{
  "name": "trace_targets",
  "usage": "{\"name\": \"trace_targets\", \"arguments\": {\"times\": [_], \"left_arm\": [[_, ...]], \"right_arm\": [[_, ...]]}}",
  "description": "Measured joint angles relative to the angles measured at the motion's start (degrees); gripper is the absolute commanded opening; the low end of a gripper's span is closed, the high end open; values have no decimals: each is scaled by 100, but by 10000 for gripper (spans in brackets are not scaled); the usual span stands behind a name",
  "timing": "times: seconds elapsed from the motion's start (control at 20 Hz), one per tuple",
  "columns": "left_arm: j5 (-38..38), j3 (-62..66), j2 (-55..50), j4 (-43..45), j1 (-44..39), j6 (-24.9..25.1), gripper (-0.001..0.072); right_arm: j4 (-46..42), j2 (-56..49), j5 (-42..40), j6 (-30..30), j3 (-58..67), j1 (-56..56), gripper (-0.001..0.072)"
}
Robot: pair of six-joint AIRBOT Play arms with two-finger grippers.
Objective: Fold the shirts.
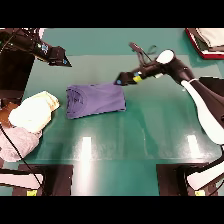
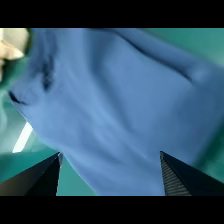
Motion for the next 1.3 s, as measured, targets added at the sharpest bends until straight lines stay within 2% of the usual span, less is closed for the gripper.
{"name": "trace_targets", "arguments": {"times": [0.3, 0.6, 0.7, 0.85, 0.9, 1.1, 1.3], "left_arm": [[96, 0, 0, 7, 2, 9, 25], [96, 0, 0, 7, 4, 9, 25], [92, 0, 0, 2, 2, 9, 25], [68, 0, 0, 4, 7, 9, 25], [61, 0, 0, 4, 4, 7, 25], [48, 0, 0, 4, 4, 7, 25], [-46, 0, 0, 4, 4, 9, 25]], "right_arm": [[258, -48, -122, 125, -1071, -490, 687], [946, -850, -81, 205, -656, -101, 626], [1058, -1134, -79, 278, -365, 111, 487], [1060, -1475, -133, 326, 50, 426, 39], [1058, -1530, -146, 321, 166, 503, 15], [1126, -1593, 17, 138, 704, 546, 12], [782, -1082, 299, 151, 946, -146, 11]]}}
